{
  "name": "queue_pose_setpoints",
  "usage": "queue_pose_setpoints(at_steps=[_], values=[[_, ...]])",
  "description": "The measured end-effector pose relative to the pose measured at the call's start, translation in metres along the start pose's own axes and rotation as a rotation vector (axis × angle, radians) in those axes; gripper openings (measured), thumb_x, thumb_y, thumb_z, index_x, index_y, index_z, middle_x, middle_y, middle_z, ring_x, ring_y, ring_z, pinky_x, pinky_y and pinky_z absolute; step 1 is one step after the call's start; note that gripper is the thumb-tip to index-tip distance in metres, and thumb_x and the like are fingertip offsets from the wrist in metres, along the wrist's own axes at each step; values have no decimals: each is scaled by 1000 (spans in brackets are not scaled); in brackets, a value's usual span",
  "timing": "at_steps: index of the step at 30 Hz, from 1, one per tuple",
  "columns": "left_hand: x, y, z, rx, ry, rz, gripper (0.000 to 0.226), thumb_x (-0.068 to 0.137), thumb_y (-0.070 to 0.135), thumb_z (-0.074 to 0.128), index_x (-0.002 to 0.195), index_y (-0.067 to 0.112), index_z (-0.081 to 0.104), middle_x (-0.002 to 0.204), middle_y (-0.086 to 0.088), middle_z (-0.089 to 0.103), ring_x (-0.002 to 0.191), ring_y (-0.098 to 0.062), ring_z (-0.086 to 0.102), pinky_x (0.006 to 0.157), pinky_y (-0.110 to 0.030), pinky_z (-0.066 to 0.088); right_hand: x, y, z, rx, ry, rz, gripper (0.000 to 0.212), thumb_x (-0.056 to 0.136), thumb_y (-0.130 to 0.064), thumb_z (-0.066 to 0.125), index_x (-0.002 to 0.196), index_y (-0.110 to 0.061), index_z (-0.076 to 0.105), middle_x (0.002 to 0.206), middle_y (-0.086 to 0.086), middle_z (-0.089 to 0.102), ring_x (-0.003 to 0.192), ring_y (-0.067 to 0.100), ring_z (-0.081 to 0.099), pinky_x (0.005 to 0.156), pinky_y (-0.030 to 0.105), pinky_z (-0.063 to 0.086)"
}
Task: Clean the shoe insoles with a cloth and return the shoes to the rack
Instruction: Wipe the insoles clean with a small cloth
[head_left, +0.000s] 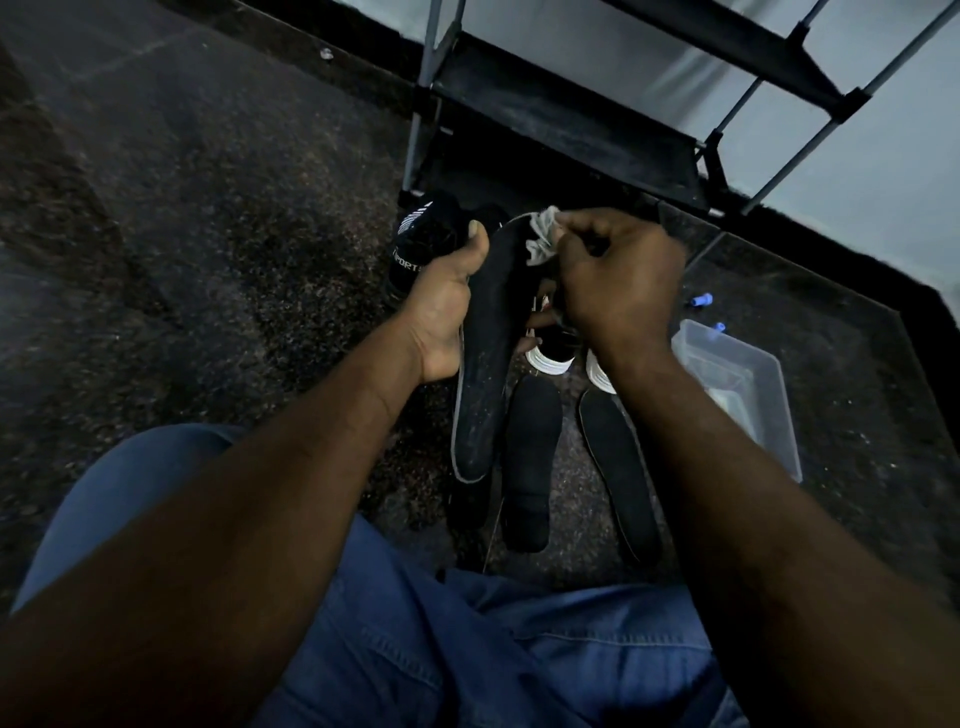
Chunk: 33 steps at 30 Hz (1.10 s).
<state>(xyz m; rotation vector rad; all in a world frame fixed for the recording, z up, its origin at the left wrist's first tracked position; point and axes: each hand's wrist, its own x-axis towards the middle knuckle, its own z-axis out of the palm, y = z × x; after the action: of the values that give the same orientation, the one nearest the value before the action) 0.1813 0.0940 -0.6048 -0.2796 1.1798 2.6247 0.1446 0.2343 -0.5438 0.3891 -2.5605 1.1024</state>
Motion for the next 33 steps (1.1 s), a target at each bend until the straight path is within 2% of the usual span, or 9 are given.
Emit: queue_pose_setpoints(at_steps=[2, 5, 8, 10, 13, 19, 25, 30, 33], values=[[-1, -1, 1, -7, -2, 6, 73, 104, 68, 32, 140, 12, 62, 132, -21, 65, 113, -34, 64, 103, -53, 51, -1, -4, 9, -83, 4, -72, 25, 86, -32, 64, 102, -27, 82, 98, -8, 80, 86, 11, 75, 83, 37, 61], [-2, 1, 0, -29, 54, 10, 65, 104, 64, 38, 109, 12, 75, 101, -11, 75, 92, -25, 73, 75, -34, 61, -20, -8, 26, -199, -151, -184, 25, 83, -33, 62, 100, -31, 81, 97, -5, 79, 90, 24, 73, 82, 44, 59], [1, 2, -8, -31, 96, 24, 70, 104, 64, 38, 128, 5, 67, 116, -12, 73, 102, -26, 72, 82, -35, 60, -36, -4, 30, -248, -299, -254, 22, 82, -31, 64, 96, -31, 81, 93, -4, 79, 89, 26, 72, 82, 44, 58], [3, 2, -8, -39, 96, 28, 76, 105, 65, 33, 126, 3, 70, 125, -16, 71, 109, -29, 71, 90, -38, 59, -34, 4, 22, -172, -355, -185, 16, 83, -28, 70, 94, -30, 83, 94, -10, 80, 90, 12, 74, 85, 38, 59], [3, 8, -6, -89, 75, 25, 81, 105, 67, 24, 116, 3, 73, 118, -17, 73, 98, -29, 73, 83, -38, 62, -31, 26, 6, 10, -300, 25, 11, 87, -22, 76, 95, -26, 83, 92, -14, 79, 85, 1, 72, 88, 34, 60], [3, 11, -7, -81, 80, 40, 76, 104, 68, 24, 134, 10, 63, 127, -12, 71, 113, -28, 65, 97, -41, 56, -44, 34, 1, 437, -384, 314, 10, 92, -7, 74, 93, -16, 79, 85, -3, 77, 75, 5, 67, 72, 23, 52], [1, 13, -10, -77, 28, 63, 76, 105, 67, 20, 125, 11, 68, 127, -11, 72, 113, -27, 69, 82, -39, 61, -60, 23, 10, 643, -462, 489, 11, 98, -4, 64, 94, -10, 72, 78, -1, 73, 66, 8, 66, 62, 23, 54], [3, 9, -5, -73, -68, 59, 80, 104, 69, 20, 147, 10, 54, 144, -16, 60, 134, -37, 55, 106, -45, 51, -57, 23, 14, 778, -218, 628, 14, 96, 2, 63, 91, -7, 73, 79, 1, 72, 69, 12, 62, 63, 24, 51], [5, 0, -3, 2, -118, 21, 80, 105, 67, 23, 150, 8, 50, 150, -16, 55, 131, -32, 55, 105, -43, 51, -56, 22, 15, 803, -153, 641, 16, 96, 2, 63, 89, -9, 72, 75, -1, 71, 67, 10, 61, 63, 24, 54]])
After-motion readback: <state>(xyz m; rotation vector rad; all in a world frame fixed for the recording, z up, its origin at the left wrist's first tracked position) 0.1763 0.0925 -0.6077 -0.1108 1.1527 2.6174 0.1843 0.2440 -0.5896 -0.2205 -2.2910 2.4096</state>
